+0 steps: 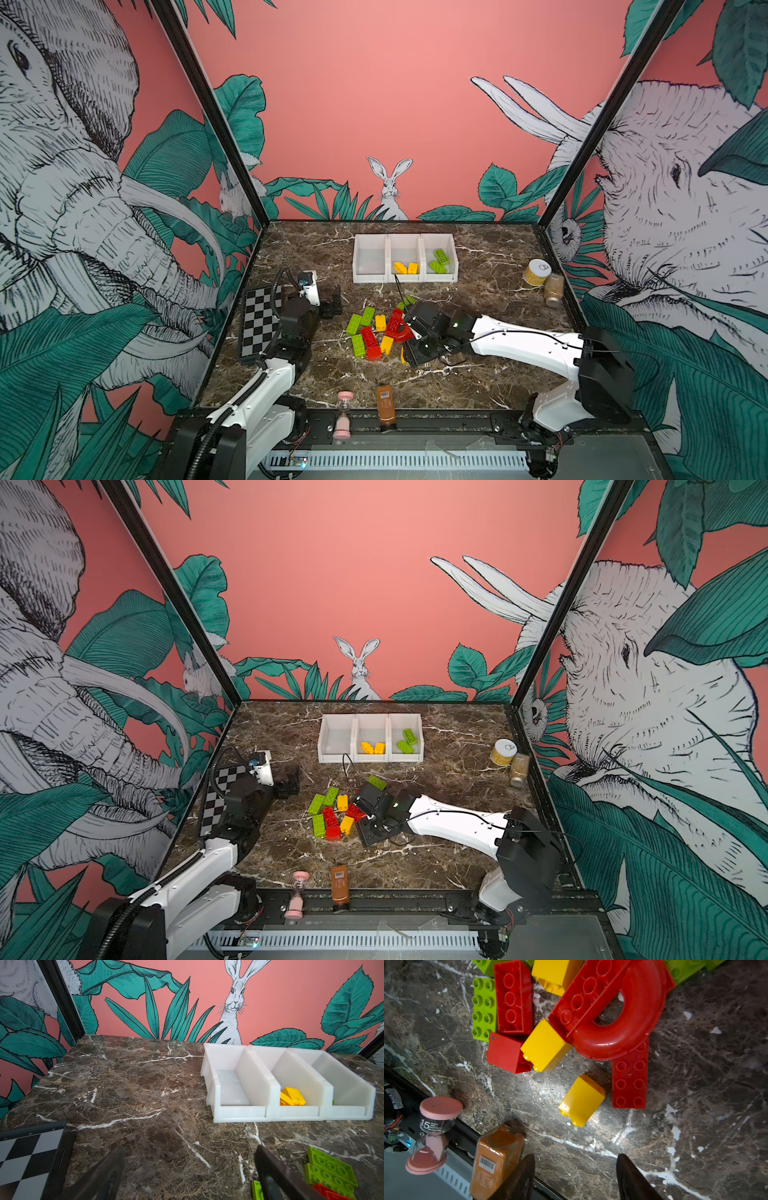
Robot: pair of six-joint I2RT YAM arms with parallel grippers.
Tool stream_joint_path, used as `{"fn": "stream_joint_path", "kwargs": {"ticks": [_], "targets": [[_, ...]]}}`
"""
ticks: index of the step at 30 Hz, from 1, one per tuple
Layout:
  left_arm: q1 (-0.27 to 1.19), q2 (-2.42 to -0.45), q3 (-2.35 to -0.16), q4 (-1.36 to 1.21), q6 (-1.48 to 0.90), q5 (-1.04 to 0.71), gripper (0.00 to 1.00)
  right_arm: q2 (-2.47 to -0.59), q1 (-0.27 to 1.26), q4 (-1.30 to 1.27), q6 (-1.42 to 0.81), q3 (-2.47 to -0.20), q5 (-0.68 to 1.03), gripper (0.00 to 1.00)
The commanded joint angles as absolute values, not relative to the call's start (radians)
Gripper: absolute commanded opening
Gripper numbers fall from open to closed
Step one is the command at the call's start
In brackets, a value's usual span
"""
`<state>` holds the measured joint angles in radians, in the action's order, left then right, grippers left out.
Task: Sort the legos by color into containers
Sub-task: 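Move the right gripper back to the pile and grasp a yellow brick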
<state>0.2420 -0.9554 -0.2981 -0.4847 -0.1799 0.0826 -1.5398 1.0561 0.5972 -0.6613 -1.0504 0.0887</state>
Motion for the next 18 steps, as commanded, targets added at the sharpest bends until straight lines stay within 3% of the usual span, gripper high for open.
{"fn": "stream_joint_path", "kwargs": {"ticks": [1,18], "targets": [[0.250,-0.952,-0.290,-0.505,-0.176,0.091,0.98,-1.577,1.067,0.578,-0.679,-1.068,0.110,0.62],[0.250,-0.950,-0.289,-0.505,-0.178,0.091,0.98,-1.756,1.075,0.589,-0.607,-1.177,0.090,0.61]]}}
